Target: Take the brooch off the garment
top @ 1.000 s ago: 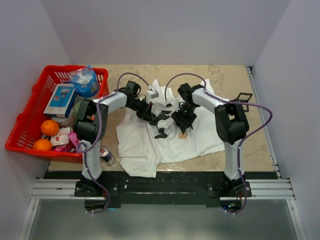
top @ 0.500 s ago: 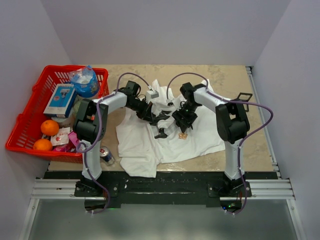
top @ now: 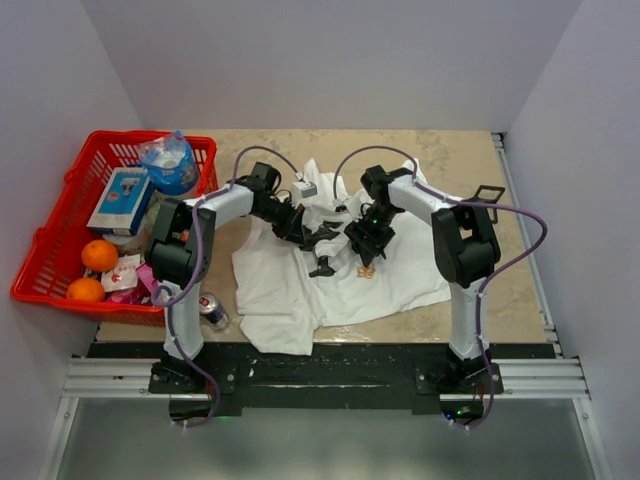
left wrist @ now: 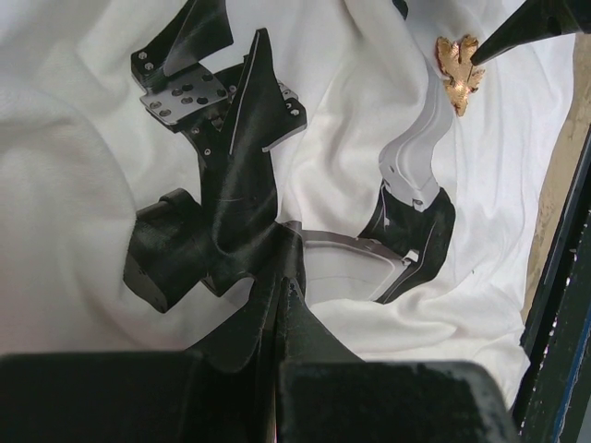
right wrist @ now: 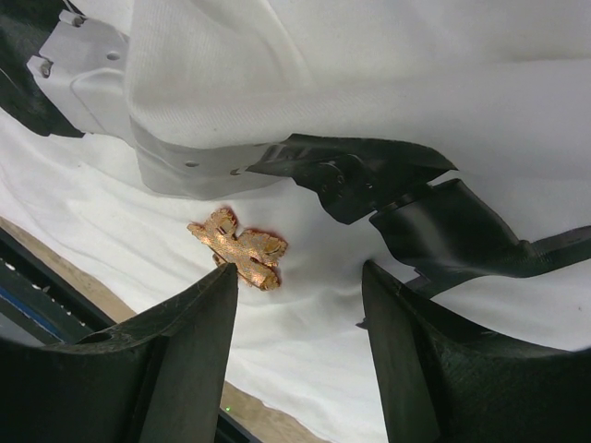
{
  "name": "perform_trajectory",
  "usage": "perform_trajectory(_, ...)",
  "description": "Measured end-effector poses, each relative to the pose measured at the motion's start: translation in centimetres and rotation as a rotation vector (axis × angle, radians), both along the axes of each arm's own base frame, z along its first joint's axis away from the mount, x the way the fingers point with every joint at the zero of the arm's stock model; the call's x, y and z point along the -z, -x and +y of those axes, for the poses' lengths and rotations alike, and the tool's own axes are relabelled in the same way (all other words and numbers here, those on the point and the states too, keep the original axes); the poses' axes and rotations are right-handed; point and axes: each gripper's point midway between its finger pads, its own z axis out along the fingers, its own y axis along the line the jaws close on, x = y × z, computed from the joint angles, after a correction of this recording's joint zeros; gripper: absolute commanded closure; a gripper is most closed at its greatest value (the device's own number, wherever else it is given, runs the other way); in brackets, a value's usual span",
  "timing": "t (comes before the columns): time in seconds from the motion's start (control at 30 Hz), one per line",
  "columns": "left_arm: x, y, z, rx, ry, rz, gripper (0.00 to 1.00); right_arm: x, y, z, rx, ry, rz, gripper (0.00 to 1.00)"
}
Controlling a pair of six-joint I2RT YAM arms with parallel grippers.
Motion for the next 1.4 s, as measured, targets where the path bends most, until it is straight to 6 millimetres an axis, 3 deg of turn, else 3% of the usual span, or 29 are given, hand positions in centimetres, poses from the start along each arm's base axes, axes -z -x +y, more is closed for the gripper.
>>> perform_trajectory(1.4,0.22,0.29,0.2,-0.002,-0.008,0.005,1.0,0.51,0.1,0.19,-0.02,0.127,-0.083,0.4)
